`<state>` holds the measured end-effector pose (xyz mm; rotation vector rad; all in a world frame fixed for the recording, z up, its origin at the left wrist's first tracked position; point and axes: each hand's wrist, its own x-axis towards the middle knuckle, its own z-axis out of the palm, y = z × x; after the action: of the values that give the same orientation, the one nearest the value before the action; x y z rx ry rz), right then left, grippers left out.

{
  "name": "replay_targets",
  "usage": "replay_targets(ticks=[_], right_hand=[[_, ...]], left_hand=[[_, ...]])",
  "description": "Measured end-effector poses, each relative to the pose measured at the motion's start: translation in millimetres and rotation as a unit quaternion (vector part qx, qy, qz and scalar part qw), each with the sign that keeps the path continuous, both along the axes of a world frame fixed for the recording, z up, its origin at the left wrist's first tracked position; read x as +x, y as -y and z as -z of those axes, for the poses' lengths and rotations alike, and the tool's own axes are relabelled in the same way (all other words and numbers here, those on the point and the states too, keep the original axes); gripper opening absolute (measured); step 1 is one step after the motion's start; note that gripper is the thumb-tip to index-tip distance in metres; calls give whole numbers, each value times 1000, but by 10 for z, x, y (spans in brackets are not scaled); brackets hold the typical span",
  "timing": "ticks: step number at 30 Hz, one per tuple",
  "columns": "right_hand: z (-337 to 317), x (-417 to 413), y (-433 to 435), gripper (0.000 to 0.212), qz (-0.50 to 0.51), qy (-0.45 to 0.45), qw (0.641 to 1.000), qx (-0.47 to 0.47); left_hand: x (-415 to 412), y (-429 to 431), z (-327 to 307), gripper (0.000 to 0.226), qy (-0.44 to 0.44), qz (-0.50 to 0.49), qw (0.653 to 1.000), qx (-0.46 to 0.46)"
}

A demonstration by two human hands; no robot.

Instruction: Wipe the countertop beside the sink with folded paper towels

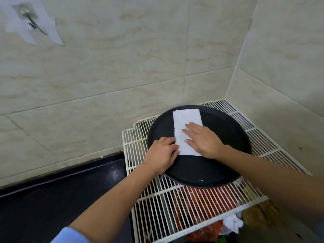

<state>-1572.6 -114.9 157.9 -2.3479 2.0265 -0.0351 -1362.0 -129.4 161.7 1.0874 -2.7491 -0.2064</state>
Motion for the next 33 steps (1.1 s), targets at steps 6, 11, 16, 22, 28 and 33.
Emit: replay_targets(ticks=[6,11,16,22,28,33], right_hand=[[68,-74,23,61,11,18,999,43],[-9,-49,-3,62,21,8,998,66],[-285,102,-99,60,23,4,1000,5],[-611,773,-218,43,-75,47,991,-105],[-477,2060,-604,34,-221,92,966,-97],[-457,3177,-922,34,-332,83,936,-89]], left_hand=[[24,15,54,40,25,8,1000,7],[47,-1,-28,40,30,13,999,-4],[350,-79,-229,37,-29,-47,997,-53],[1099,-503,-421,26,-44,-195,978,-63],[2279,-1419,-338,23,23,-349,936,-47],[3248,-2154,-337,22,46,-465,883,-39]])
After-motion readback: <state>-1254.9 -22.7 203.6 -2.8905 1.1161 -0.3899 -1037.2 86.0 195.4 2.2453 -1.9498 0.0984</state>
